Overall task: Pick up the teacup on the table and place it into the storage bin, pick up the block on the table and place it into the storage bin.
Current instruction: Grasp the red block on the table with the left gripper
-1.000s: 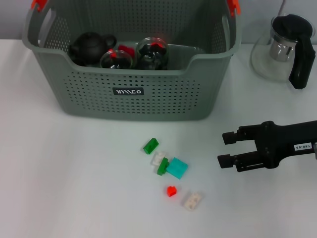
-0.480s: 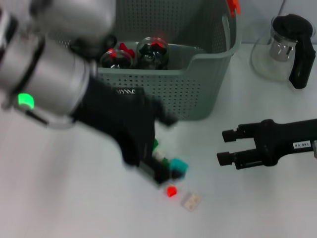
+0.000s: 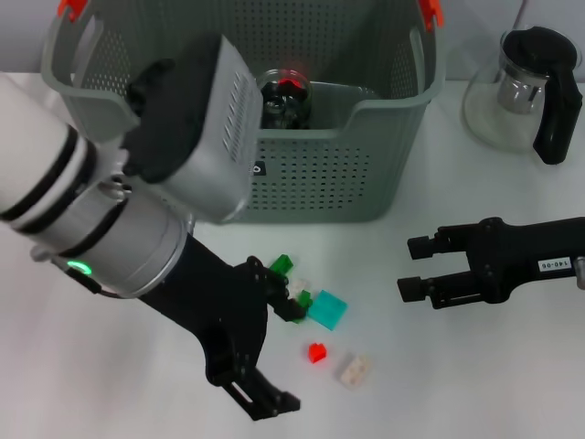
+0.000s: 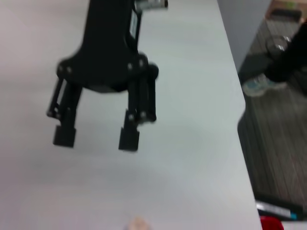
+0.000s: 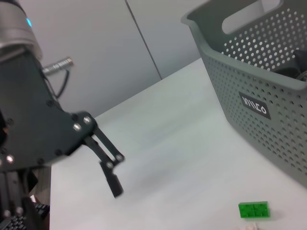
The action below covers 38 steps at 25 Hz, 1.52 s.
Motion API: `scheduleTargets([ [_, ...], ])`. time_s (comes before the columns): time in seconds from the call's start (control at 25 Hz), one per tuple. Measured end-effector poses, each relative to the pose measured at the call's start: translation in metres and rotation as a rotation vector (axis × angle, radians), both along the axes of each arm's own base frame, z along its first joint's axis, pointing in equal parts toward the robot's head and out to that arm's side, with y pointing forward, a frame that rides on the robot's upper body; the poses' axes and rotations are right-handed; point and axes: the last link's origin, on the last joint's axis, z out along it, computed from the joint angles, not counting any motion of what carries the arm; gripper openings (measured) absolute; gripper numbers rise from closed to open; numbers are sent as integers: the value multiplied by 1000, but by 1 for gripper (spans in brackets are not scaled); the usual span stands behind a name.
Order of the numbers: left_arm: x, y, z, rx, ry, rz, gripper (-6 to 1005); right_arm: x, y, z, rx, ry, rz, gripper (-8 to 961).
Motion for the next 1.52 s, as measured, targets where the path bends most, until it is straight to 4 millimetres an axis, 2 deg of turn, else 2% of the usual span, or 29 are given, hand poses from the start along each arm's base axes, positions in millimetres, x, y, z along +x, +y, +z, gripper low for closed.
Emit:
scheduleTargets([
  [0.16, -9, 7, -11, -36, 20, -59, 933, 0, 0, 0, -1, 0, 0, 822],
  [0.36, -17, 21, -27, 24, 41, -84, 933, 0, -1, -1, -3, 2, -6, 822],
  [0.56, -20, 26, -46, 83, 63, 19, 934, 2, -1, 0, 2, 7, -16, 821],
  [0.8, -23, 25, -64, 114, 119, 129, 934, 4, -1, 3, 10, 8, -21, 821],
  [0.84, -24, 21, -72, 110, 156, 148, 934, 4, -1, 4, 12, 9, -21, 821],
  [1.52, -26, 21, -94, 199, 272, 225, 934, 11, -5, 11, 5, -8, -8, 823],
])
